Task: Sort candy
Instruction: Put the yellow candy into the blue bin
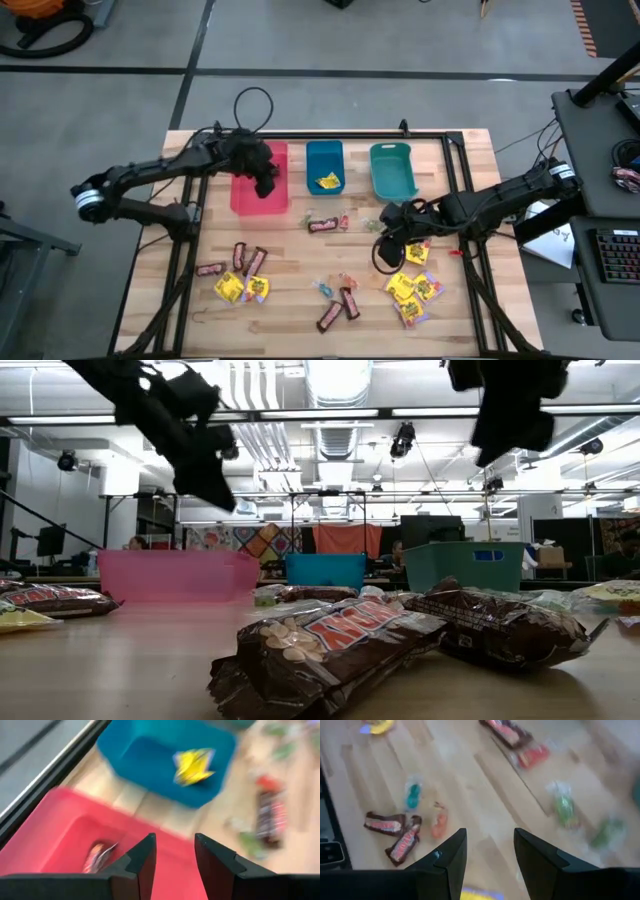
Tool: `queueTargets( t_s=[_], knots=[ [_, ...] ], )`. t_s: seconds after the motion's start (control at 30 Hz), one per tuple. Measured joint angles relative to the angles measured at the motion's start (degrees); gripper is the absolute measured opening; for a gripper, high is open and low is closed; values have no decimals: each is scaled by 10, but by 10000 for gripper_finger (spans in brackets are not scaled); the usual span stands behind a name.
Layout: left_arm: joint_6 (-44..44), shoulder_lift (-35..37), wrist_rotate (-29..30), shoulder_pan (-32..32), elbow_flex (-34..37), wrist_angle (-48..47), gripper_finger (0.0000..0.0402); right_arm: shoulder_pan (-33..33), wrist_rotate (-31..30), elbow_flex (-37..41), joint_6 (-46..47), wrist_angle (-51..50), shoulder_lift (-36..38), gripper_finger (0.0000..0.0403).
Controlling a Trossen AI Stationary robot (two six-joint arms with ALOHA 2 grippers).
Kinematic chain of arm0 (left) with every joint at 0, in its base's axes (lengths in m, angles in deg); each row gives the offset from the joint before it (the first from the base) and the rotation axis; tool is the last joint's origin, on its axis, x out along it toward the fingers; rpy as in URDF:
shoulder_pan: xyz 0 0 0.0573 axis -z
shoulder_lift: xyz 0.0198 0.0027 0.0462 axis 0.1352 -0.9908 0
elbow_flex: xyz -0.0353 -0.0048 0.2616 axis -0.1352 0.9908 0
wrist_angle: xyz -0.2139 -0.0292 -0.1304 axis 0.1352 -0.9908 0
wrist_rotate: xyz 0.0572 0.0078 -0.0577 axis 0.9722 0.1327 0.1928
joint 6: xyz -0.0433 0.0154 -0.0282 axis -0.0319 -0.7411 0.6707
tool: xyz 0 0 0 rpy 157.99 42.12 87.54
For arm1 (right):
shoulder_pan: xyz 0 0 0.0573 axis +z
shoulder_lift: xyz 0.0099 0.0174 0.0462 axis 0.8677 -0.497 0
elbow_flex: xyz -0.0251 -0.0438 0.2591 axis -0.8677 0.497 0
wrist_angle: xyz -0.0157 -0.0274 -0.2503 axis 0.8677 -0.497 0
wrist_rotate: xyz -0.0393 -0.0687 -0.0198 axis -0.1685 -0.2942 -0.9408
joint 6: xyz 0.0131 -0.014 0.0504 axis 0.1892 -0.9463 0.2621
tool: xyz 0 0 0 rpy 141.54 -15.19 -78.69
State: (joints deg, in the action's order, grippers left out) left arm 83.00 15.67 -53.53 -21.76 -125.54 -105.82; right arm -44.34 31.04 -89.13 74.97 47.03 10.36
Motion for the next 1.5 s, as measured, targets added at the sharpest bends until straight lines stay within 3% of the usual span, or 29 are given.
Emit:
queueTargets(
  t_s=[0.23,0.43,0.7,0.87,1.5],
  knots=[
    [57,102,0,120,65,136,114,0,41,0,160,-193,-16,155],
    [87,146,1,192,118,242,114,0,106,0,175,-285,-41,155],
    [105,152,16,213,142,279,113,0,133,0,130,-273,-47,155],
    [102,149,32,213,142,277,113,0,77,5,102,-273,-58,155],
    [96,109,32,213,146,276,113,-18,97,49,-38,-243,-176,155]
  ],
)
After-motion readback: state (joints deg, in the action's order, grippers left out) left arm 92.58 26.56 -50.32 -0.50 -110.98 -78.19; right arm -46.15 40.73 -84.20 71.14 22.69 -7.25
